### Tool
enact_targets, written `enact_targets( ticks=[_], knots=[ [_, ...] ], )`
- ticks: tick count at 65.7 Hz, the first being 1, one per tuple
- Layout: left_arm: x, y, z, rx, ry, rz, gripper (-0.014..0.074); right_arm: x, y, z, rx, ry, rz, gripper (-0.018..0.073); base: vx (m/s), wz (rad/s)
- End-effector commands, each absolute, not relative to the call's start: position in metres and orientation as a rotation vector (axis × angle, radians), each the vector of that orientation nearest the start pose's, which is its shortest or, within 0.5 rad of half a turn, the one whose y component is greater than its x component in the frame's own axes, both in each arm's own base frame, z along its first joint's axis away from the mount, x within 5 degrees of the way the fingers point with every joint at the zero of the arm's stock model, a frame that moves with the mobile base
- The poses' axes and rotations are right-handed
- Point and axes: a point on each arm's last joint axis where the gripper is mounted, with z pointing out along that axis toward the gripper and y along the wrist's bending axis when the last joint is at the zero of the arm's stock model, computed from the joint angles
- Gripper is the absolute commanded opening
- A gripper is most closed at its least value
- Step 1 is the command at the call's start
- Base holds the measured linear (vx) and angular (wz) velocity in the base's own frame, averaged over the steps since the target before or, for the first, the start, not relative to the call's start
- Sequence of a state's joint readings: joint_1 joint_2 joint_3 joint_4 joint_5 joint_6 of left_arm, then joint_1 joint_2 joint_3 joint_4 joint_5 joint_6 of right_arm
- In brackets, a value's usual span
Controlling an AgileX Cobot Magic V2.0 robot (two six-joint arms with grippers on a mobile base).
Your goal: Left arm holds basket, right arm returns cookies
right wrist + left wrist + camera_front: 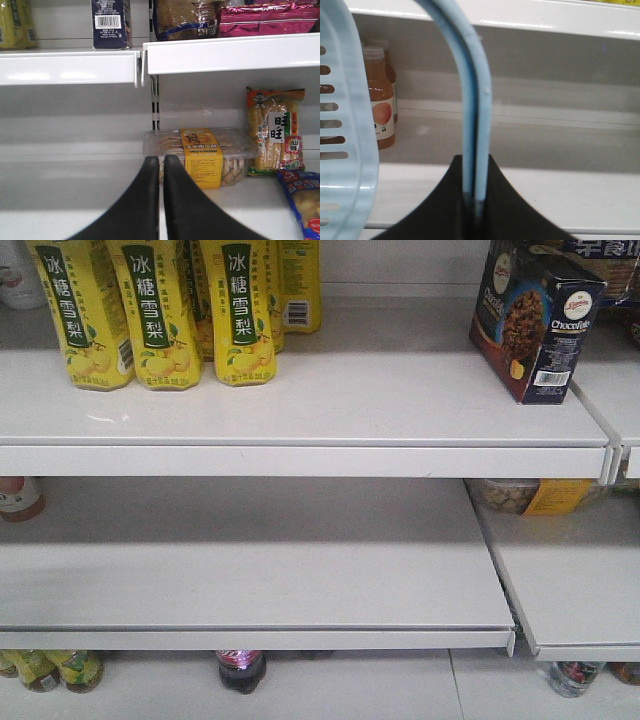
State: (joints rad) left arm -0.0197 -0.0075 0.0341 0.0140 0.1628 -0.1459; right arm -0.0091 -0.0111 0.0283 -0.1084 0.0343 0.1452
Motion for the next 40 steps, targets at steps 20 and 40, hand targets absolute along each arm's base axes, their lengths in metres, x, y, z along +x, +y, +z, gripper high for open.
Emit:
enact_targets(
  ticks=[20,40],
  knots=[
    [0.0546,-0.0008,0.2075,-0.064,1.526,-0.093,-0.0006,0.0562,-0.0002,0.2014,0.022,1.475,0.015,-0.0011,0.00,0.00],
    [0.0546,-0.0008,0.2075,-0.064,1.526,-0.093,-0.0006,0.0562,-0.0002,0.2014,0.022,1.475,0.015,-0.0011,0.00,0.00]
  ],
)
